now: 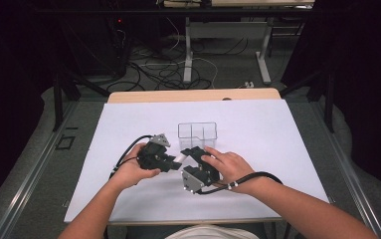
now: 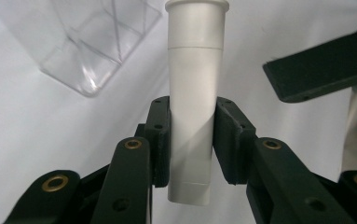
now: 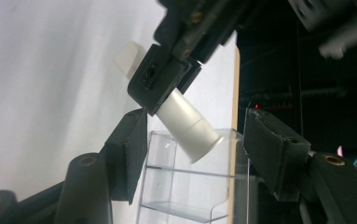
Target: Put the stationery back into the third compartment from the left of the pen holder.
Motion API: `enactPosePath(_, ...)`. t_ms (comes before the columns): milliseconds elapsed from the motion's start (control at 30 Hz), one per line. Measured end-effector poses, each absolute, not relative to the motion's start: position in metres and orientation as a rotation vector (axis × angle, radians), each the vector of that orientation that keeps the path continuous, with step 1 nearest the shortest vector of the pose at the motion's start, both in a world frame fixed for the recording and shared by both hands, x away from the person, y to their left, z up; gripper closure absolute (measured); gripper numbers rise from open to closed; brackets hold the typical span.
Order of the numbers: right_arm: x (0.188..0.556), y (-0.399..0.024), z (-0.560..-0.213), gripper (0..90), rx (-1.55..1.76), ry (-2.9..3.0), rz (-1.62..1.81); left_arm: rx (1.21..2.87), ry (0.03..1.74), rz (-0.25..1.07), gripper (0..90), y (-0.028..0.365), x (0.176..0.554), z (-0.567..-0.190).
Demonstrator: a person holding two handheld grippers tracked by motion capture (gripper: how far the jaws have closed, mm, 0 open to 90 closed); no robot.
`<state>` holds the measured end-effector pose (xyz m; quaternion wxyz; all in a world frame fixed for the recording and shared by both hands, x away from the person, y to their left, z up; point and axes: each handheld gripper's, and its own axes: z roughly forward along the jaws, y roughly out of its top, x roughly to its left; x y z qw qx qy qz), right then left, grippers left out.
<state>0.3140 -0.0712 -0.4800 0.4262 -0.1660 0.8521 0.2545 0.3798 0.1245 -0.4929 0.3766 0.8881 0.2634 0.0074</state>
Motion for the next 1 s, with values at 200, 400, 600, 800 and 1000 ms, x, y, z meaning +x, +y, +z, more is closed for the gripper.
enactPosePath(200,0.322,-0.081,-0.468,36.3,-0.183,2.154,0.775,2.156,0.704,0.076,69.8,0.128,0.381,-0.486)
enactPosePath(400,0.333,-0.094,-0.458,24.6,0.098,2.211,0.867,2.082,0.711,0.143,69.8,0.128,0.384,-0.482)
enactPosePath(600,0.343,-0.116,-0.455,13.4,0.350,2.191,0.978,1.996,0.733,0.196,69.8,0.126,0.386,-0.479)
enactPosePath(800,0.352,-0.139,-0.458,1.7,0.541,2.170,1.058,1.916,0.757,0.256,69.9,0.121,0.389,-0.473)
enactPosePath(1000,0.354,-0.160,-0.464,0.0,0.675,2.120,1.113,1.816,0.795,0.323,69.9,0.113,0.392,-0.468)
